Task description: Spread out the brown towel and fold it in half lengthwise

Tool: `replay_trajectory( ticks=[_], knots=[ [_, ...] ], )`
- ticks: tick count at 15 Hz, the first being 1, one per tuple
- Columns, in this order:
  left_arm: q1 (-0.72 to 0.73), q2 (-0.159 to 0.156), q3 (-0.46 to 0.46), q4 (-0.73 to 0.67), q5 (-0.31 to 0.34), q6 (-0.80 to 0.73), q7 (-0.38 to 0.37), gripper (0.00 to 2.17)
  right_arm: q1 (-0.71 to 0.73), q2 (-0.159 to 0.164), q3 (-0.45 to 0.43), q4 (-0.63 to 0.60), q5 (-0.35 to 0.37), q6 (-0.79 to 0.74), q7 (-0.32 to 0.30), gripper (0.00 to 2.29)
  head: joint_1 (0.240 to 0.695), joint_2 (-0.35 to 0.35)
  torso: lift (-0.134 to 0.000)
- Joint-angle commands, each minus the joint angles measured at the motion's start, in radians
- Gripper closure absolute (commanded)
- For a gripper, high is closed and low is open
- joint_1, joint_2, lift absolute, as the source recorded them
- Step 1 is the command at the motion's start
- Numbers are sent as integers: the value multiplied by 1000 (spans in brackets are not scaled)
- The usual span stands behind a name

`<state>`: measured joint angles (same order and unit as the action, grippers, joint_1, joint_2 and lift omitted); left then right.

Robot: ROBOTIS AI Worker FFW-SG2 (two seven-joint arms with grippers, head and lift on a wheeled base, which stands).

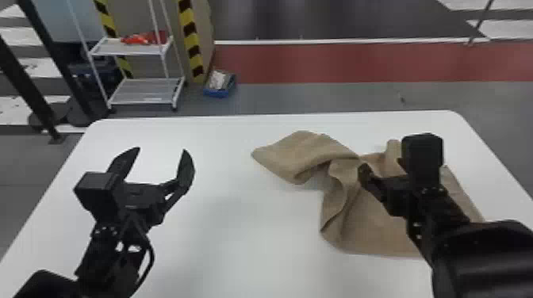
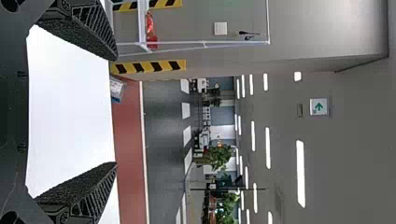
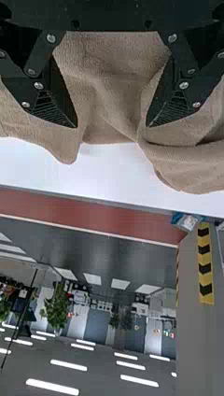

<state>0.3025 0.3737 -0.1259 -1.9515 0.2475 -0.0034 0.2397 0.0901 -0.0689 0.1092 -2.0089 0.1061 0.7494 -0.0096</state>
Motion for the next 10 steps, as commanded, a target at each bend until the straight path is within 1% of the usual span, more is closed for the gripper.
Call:
replay_trajectory(
  ticks=[1, 3, 4, 6, 7, 8, 10],
  knots=[
    [-5, -1, -8, 2, 0, 0, 0, 83, 6, 0, 50, -56, 0, 11, 23, 188, 695, 51, -125],
    [-5, 2, -6, 3, 1, -3, 0, 83, -38, 0, 127, -53, 14, 29, 77, 353, 695, 73, -125],
    [-2, 5, -6, 0, 1, -3, 0, 83, -70, 0, 176, -33, 29, 75, 99, 417, 695, 93, -125],
    [3, 7, 0, -4, 1, -6, 0, 83, -128, 4, 256, 33, 49, 152, 112, 444, 695, 136, -125],
    [6, 7, 3, -6, 3, -6, 1, 83, -156, 8, 291, 61, 56, 213, 119, 444, 695, 172, -125],
    [6, 8, 3, -6, 4, -6, 1, 83, -179, 9, 319, 76, 66, 262, 119, 444, 695, 188, -125],
    [6, 8, 3, -6, 4, -6, 0, 83, -233, 17, 369, 116, 109, 379, 119, 444, 695, 211, -125]
  ],
)
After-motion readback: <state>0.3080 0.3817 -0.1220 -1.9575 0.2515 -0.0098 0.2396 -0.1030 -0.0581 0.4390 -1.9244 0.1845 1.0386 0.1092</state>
